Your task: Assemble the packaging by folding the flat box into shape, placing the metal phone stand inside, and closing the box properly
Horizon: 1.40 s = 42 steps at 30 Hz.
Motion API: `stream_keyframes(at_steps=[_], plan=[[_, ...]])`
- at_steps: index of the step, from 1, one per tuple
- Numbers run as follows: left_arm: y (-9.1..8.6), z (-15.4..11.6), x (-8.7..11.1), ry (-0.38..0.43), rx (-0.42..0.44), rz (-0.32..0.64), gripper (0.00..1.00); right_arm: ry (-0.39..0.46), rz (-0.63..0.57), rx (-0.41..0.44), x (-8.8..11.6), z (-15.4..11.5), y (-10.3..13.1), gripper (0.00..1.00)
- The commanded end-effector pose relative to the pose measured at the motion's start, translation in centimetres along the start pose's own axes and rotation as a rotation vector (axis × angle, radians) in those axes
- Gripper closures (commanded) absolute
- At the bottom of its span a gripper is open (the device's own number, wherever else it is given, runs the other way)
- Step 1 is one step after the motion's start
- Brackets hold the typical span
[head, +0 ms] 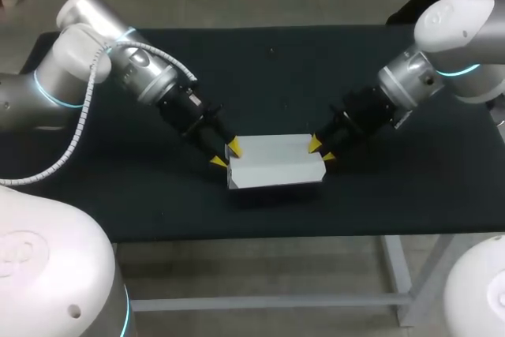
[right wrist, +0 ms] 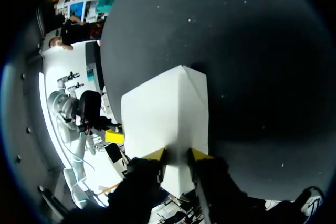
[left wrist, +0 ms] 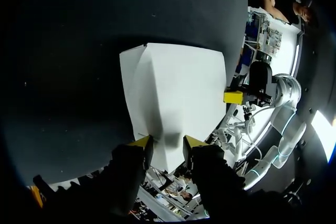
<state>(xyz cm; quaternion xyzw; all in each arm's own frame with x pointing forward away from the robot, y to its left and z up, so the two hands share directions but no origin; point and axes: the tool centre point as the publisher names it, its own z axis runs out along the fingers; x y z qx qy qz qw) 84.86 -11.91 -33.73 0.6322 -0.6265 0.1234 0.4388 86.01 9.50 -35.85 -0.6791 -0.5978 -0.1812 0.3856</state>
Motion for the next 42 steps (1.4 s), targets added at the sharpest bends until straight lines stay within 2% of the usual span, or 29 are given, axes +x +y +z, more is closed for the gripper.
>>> stream_keyframes(at_steps=[1,42], plan=[[-0.4,1.1,2.0,0.0,-0.001,-0.001,0.6,0.0,-0.001,0.011,1.4,1.7,0.2,0.7],[-0.2,0.2,0.8,0.016,0.015,-0.031,0.6,0.005,0.023,0.017,0.0,0.2,0.3,0.69]])
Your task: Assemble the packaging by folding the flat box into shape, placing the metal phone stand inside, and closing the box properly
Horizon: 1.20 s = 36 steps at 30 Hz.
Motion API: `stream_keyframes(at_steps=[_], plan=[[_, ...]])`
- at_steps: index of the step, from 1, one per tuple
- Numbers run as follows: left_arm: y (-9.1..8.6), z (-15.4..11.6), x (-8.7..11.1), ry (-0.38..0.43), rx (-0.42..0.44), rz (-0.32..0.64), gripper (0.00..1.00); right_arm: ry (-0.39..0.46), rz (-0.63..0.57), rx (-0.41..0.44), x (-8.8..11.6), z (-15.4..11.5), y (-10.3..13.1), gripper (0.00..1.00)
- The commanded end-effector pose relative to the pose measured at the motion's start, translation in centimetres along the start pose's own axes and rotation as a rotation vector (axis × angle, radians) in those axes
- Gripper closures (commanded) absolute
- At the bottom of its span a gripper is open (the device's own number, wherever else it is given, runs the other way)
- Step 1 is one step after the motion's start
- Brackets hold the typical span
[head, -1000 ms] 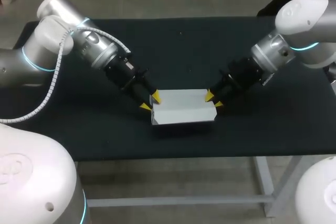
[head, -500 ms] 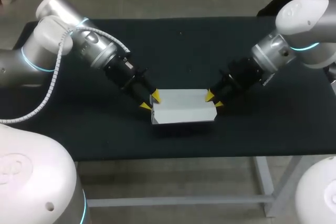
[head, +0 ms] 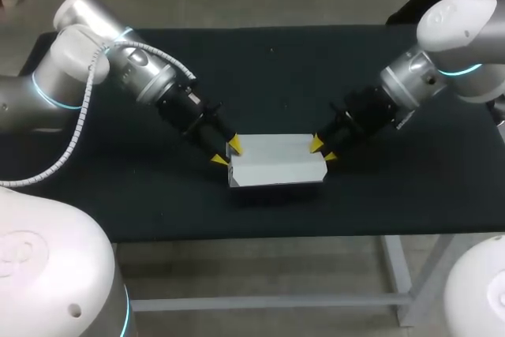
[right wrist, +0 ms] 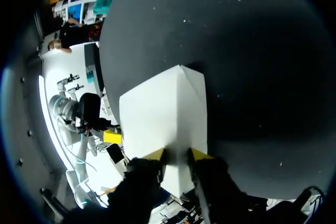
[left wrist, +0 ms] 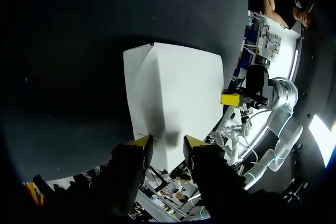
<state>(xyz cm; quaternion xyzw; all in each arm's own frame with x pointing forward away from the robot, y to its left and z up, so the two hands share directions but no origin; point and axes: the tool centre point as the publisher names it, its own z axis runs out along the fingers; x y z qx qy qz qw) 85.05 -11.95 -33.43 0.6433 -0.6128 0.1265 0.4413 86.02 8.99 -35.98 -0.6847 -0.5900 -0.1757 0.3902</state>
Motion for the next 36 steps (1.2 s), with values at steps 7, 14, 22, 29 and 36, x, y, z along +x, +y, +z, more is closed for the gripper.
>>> stream_keyframes(at_steps=[7,14,22,29,36], plan=[[0.1,0.1,0.3,0.001,0.011,-0.011,0.6,0.004,0.003,0.012,0.2,0.2,0.1,0.7],[0.2,-0.2,0.1,-0.002,0.017,-0.019,0.6,0.002,0.005,0.015,0.1,0.0,0.1,0.7],[0.3,-0.3,0.0,-0.005,0.017,-0.027,0.59,-0.002,0.007,0.023,0.0,-0.4,-0.1,0.7],[0.5,-0.5,0.3,-0.007,0.02,-0.026,0.6,0.001,0.005,0.035,0.0,-0.8,-0.2,0.69],[0.6,-0.4,0.6,-0.01,0.013,-0.022,0.6,0.005,-0.005,0.047,0.5,-0.8,-0.3,0.69]])
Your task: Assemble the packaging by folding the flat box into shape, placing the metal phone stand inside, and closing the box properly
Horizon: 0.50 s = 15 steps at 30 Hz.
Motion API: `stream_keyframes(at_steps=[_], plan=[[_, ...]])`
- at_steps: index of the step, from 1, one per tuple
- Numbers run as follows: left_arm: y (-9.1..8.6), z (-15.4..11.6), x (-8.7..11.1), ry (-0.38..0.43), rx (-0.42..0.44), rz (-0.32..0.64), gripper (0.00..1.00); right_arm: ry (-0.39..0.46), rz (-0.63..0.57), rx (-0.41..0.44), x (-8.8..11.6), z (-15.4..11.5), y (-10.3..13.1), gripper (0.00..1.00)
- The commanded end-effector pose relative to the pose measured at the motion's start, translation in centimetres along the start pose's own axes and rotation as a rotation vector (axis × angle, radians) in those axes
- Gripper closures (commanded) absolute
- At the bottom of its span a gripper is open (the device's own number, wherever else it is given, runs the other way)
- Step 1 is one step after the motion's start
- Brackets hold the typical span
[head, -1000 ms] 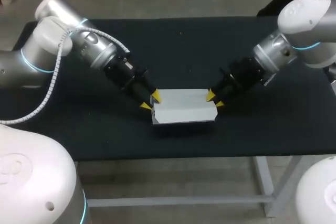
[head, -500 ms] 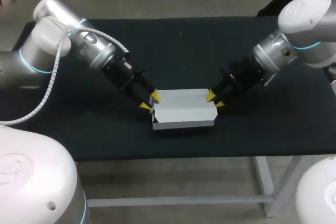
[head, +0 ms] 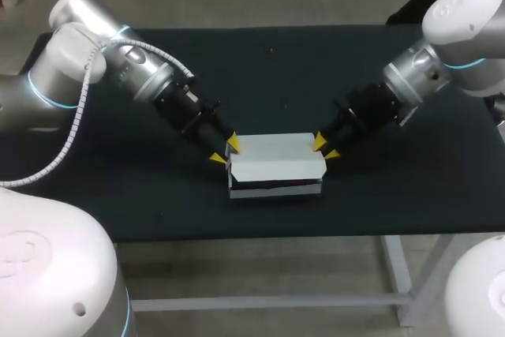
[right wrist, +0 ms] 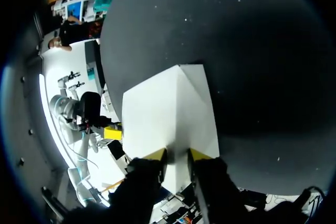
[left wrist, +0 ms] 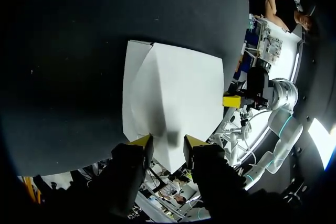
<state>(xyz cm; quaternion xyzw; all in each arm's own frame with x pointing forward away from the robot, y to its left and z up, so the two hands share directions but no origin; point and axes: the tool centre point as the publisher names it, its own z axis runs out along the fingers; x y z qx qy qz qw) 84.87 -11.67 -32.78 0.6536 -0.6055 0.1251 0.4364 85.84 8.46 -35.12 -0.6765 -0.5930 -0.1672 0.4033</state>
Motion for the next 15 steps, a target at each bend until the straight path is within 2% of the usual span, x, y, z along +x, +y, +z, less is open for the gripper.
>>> stream_keyframes(at_steps=[1,15], plan=[[0.1,0.1,0.43,-0.007,-0.003,0.0,0.6,0.001,-0.004,0.013,0.4,0.19,0.19,0.69],[0.13,0.18,0.03,-0.009,-0.01,-0.009,0.59,-0.001,0.001,0.03,0.32,0.12,0.43,0.69]])
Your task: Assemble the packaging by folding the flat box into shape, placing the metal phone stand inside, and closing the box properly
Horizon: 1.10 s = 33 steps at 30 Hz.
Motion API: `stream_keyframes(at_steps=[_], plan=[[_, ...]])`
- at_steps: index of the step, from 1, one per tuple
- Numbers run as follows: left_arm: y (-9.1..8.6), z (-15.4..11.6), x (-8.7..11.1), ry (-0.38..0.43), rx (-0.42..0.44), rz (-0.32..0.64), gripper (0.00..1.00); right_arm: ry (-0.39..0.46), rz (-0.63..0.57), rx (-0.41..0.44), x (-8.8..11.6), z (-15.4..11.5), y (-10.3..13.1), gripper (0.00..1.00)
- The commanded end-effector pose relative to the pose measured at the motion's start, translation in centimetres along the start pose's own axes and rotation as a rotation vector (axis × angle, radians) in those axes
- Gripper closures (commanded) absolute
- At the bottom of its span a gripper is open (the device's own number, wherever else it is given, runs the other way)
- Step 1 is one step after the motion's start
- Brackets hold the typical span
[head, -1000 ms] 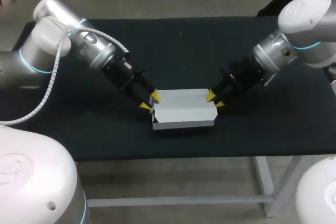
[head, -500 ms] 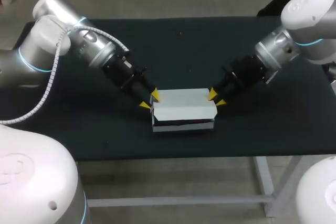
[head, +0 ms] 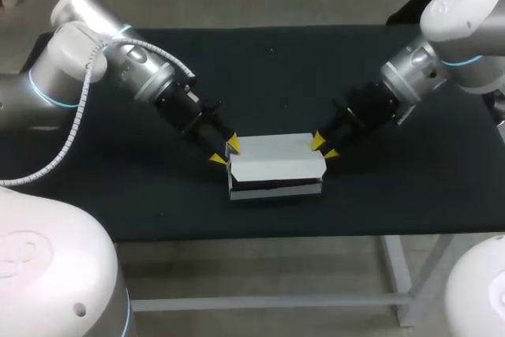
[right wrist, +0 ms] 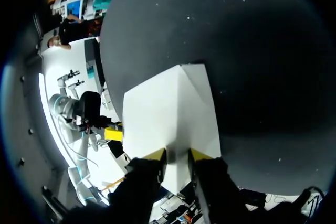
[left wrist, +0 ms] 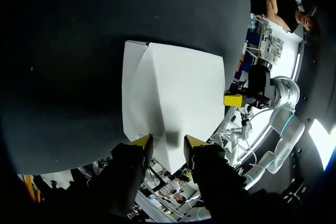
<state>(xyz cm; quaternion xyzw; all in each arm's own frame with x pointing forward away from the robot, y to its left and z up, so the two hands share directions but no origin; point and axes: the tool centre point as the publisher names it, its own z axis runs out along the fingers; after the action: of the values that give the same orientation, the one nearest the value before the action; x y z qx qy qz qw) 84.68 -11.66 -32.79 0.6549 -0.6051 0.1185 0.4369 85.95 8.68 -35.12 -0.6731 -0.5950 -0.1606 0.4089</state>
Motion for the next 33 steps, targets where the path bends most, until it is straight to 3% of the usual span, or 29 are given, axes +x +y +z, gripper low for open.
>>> stream_keyframes(at_steps=[1,33], plan=[[-0.1,0.1,0.1,-0.002,-0.003,-0.002,0.58,0.002,0.001,0.011,0.1,-0.1,0.3,0.69],[-0.3,-0.2,1.6,-0.009,-0.085,-0.003,0.62,0.004,0.006,0.08,1.9,-0.7,0.3,0.69]])
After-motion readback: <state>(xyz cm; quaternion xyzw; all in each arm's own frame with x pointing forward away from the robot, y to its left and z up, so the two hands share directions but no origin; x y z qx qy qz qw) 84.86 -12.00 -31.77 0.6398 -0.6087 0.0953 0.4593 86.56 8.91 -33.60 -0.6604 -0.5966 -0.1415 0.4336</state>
